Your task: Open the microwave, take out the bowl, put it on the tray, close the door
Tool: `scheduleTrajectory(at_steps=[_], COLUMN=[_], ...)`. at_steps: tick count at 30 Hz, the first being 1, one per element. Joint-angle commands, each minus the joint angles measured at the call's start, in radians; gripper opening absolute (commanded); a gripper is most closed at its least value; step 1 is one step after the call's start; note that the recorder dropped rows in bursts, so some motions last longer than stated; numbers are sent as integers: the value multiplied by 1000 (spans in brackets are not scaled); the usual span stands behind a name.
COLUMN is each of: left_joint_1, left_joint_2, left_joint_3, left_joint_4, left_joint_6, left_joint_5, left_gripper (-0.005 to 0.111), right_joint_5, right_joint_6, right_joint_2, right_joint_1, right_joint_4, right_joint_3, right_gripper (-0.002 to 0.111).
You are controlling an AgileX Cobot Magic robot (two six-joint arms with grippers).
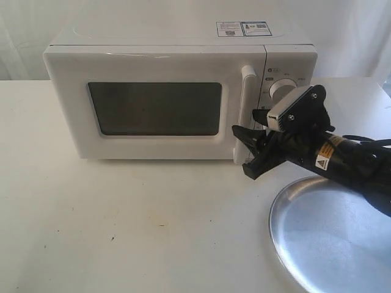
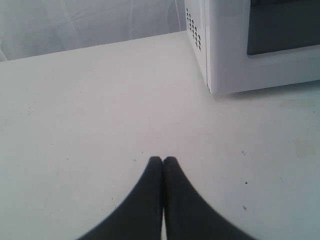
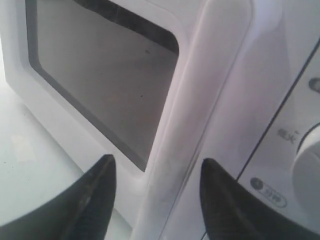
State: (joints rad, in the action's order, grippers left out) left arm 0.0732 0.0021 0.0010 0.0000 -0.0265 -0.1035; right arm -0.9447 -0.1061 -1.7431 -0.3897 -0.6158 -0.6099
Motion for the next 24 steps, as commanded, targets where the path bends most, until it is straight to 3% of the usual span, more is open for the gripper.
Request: scheduleTrajectory(at_steps=[1, 8, 14, 17, 24], left_joint_1=[-4, -4, -4, -4, -4], left_joint_2=[-2, -2, -2, -2, -2], left_joint_3=[-1, -1, -1, -1, -1], left_joint_4=[0, 0, 0, 0, 0], left_joint_6=[0, 0, 0, 0, 0], left_joint_5=[3, 3, 3, 3, 3], left_gripper=[0, 0, 0, 0, 0], right_joint_5=[8, -47, -70, -75, -184], right_joint_6=[-8, -37, -44, -44, -62], right_joint_2=[-19, -93, -99, -99, -99], right_joint_1=[3, 3, 3, 3, 3], right_joint_4=[-5, -7, 41, 28, -217], right_joint_3=[-29, -58, -58, -58, -58], right_gripper=[48, 38, 0, 0, 0])
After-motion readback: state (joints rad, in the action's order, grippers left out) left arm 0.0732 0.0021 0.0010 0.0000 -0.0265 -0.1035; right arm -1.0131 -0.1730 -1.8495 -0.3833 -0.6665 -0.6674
